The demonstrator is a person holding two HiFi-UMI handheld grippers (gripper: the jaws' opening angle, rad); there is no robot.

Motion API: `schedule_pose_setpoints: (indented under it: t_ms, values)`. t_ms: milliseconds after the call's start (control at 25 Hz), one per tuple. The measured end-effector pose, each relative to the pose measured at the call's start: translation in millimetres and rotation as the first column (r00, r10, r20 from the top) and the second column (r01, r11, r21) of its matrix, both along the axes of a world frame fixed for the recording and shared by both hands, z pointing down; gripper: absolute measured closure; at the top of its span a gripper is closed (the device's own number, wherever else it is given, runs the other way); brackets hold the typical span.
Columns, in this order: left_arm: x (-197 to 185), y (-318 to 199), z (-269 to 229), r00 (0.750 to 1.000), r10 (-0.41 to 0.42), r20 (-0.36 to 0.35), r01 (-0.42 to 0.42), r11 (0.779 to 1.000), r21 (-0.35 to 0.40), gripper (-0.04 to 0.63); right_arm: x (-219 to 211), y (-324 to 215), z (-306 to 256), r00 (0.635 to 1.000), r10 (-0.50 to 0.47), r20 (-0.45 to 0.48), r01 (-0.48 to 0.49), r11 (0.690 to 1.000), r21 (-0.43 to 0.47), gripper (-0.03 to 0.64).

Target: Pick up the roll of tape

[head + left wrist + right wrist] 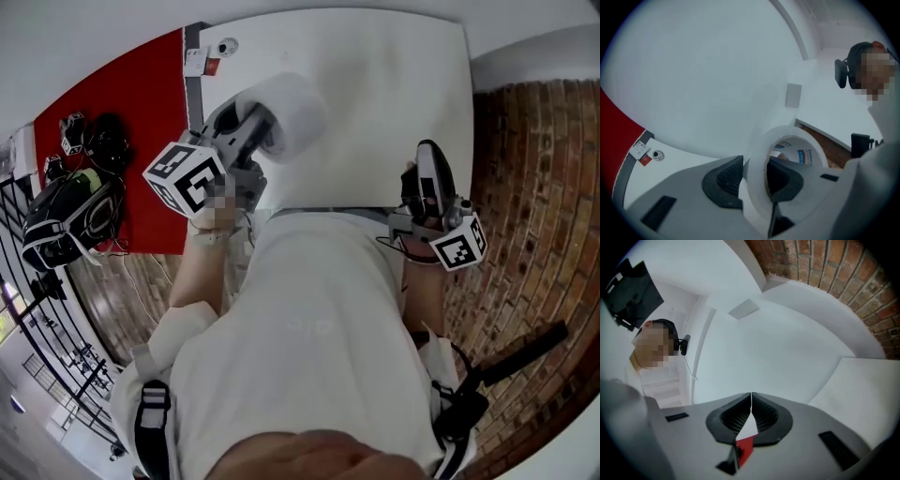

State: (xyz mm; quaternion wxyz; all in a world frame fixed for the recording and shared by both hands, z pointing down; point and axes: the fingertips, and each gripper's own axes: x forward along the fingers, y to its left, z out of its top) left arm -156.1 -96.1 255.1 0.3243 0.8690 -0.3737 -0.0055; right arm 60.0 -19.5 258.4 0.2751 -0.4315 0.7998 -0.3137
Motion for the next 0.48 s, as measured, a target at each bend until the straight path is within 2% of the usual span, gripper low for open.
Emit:
schedule_pose_setpoints:
  t_ms: [240,480]
  values:
    - [-25,31,-27,0.994,-0.011,-0.111,0.01,1.0,-0.008,0.482,-24,11,-29,0.999,-0.023,-0.034,0.025,0.998,0.06,0.594]
    - [-51,61,-47,0.974,0.006,-0.227,-0.001,1.0,0.021,0.483,-54,24,-45,0.998,-0.049,-0.043,0.053,0.994,0.092,0.594]
